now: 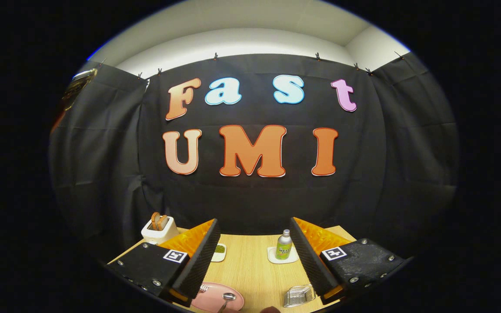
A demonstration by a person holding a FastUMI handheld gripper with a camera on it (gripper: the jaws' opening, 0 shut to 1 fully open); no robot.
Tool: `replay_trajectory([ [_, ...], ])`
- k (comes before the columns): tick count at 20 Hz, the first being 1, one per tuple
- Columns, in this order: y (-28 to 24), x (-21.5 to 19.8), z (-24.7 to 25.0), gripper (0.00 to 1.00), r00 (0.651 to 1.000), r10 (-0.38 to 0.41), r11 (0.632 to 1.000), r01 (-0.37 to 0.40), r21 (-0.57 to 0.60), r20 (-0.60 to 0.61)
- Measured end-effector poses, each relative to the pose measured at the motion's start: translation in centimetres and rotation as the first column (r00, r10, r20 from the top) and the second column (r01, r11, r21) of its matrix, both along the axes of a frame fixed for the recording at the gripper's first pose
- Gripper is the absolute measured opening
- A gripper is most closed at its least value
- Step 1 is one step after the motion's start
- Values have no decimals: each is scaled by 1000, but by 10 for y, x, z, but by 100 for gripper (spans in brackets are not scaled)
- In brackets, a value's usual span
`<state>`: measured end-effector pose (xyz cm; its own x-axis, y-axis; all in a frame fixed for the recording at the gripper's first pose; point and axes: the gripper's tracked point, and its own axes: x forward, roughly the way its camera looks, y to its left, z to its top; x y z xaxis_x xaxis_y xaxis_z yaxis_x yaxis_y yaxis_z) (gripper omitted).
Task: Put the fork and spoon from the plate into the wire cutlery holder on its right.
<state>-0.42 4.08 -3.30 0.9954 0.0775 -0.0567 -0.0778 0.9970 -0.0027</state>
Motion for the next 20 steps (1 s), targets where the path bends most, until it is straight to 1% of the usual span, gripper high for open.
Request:
replay_trajectory([
  [5, 16, 0, -17, 97, 999, 32, 999, -33, -8, -44],
  [12, 41, -6, -64, 97, 981, 80, 996, -84, -20, -175],
  [16, 56, -14, -102, 97, 950, 114, 993, -121, -7, -290],
  [20, 76, -27, -145, 97, 894, 156, 986, -168, 8, -420],
])
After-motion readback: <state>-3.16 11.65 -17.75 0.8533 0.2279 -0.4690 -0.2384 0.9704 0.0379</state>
